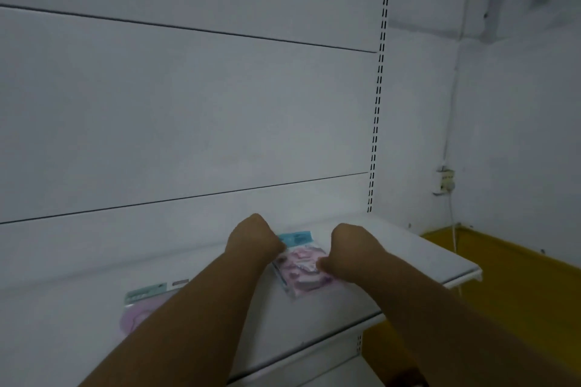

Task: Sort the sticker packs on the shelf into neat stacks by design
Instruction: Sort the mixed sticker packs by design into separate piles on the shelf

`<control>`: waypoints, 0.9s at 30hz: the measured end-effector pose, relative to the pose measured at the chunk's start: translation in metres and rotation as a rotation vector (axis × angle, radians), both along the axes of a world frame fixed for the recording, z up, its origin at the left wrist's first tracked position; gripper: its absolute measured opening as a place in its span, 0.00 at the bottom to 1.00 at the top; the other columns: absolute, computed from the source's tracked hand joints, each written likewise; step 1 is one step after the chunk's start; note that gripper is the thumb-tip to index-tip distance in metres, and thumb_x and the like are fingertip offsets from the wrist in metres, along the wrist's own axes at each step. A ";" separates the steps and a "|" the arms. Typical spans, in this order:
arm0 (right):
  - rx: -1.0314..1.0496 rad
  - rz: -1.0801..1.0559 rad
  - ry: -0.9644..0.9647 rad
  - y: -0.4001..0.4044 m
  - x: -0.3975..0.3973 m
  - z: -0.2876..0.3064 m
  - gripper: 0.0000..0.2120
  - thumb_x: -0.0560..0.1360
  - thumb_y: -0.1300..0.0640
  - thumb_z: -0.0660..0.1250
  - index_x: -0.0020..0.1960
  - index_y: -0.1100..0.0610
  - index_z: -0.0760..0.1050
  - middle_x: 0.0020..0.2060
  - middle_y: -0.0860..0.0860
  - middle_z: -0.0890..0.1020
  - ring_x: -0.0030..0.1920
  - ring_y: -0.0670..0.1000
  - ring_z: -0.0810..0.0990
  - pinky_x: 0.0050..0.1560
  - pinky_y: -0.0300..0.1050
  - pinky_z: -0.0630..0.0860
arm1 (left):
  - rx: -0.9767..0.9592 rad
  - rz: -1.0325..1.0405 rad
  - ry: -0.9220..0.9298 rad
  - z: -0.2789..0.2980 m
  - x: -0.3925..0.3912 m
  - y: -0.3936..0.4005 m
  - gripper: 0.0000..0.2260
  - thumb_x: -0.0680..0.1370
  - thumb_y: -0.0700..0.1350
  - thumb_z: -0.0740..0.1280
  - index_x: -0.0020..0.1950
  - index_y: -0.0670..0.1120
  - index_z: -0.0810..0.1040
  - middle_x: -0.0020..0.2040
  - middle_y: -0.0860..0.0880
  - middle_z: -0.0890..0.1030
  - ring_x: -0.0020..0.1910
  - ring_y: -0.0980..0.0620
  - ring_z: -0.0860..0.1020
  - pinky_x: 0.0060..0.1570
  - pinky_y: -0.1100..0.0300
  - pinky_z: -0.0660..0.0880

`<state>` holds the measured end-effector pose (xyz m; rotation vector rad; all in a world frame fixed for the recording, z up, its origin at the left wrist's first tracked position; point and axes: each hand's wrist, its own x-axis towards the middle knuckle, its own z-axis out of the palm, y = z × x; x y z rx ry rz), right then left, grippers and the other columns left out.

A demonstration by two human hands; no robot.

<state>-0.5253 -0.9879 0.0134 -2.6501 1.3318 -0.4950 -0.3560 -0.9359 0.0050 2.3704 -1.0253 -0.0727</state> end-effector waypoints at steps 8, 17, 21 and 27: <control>-0.297 0.261 -0.299 0.073 0.049 0.037 0.21 0.74 0.44 0.66 0.63 0.52 0.71 0.57 0.53 0.74 0.57 0.53 0.73 0.57 0.48 0.72 | -0.019 -0.037 -0.289 0.010 0.020 0.066 0.17 0.75 0.55 0.67 0.59 0.48 0.74 0.56 0.47 0.77 0.53 0.47 0.77 0.52 0.54 0.76; -0.375 0.698 -0.347 0.323 0.174 0.085 0.23 0.73 0.43 0.66 0.64 0.52 0.68 0.58 0.54 0.74 0.57 0.55 0.73 0.56 0.51 0.72 | -0.076 0.222 -0.436 0.017 0.091 0.378 0.15 0.75 0.58 0.66 0.59 0.53 0.77 0.55 0.53 0.79 0.51 0.54 0.76 0.55 0.55 0.77; -0.345 0.876 -0.317 0.470 0.228 0.085 0.23 0.73 0.43 0.65 0.64 0.53 0.68 0.58 0.56 0.73 0.56 0.57 0.73 0.55 0.52 0.72 | -0.008 0.423 -0.448 0.006 0.111 0.557 0.15 0.74 0.59 0.67 0.57 0.55 0.76 0.53 0.54 0.79 0.48 0.54 0.75 0.51 0.57 0.76; -0.272 1.052 -0.234 0.646 0.289 0.080 0.25 0.73 0.44 0.65 0.65 0.54 0.67 0.59 0.58 0.72 0.58 0.59 0.72 0.54 0.53 0.72 | 0.090 0.655 -0.362 0.003 0.129 0.763 0.14 0.74 0.57 0.67 0.58 0.54 0.75 0.53 0.52 0.77 0.50 0.52 0.75 0.50 0.56 0.76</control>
